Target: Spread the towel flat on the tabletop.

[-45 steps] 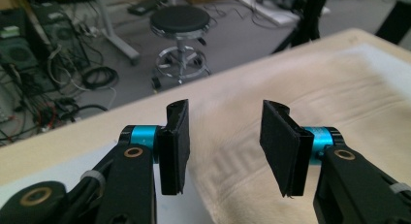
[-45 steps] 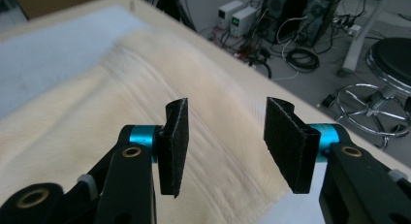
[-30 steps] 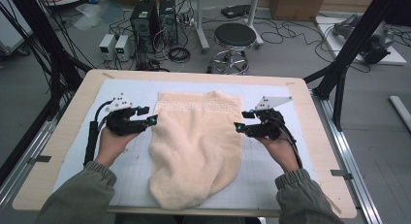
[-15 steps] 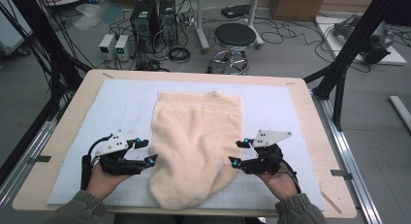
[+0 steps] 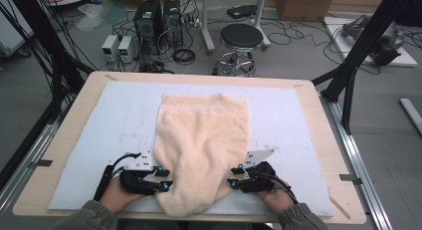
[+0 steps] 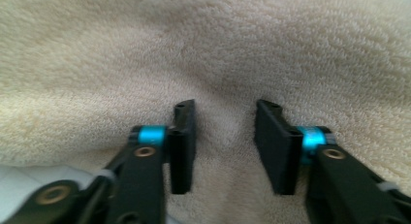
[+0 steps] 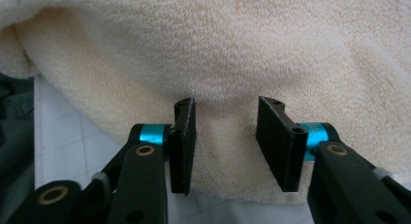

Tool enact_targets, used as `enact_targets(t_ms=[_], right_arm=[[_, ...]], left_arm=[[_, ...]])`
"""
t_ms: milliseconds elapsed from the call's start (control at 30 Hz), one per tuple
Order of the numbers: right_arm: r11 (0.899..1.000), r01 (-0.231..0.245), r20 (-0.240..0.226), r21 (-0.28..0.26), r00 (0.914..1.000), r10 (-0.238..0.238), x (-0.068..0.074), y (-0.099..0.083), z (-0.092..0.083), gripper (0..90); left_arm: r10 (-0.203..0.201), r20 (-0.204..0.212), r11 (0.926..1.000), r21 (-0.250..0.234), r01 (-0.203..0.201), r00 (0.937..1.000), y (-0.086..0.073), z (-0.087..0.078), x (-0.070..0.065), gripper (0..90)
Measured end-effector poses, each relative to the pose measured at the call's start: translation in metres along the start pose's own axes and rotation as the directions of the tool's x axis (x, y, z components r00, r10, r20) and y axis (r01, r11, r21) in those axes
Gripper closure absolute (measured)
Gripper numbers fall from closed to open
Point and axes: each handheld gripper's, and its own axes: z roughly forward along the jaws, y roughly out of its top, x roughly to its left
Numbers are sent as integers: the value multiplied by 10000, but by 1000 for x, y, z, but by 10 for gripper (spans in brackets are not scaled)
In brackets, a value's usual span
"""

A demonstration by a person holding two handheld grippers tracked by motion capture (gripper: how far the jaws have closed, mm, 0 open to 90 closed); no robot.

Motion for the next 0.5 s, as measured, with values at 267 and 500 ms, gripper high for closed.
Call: enact_targets(t_ms=[267,500], right_arm=[[9987,492,-100,115,9987,-491,3,2,0,843],[9963,579,-14,-634,9983,-581,0,8,-21,858]], left_arm=[[67,-578,9998,-166,-77,9983,4,-5,-1,860],[-568,-1331,9872,-1553,357,9895,8,-35,6,869]])
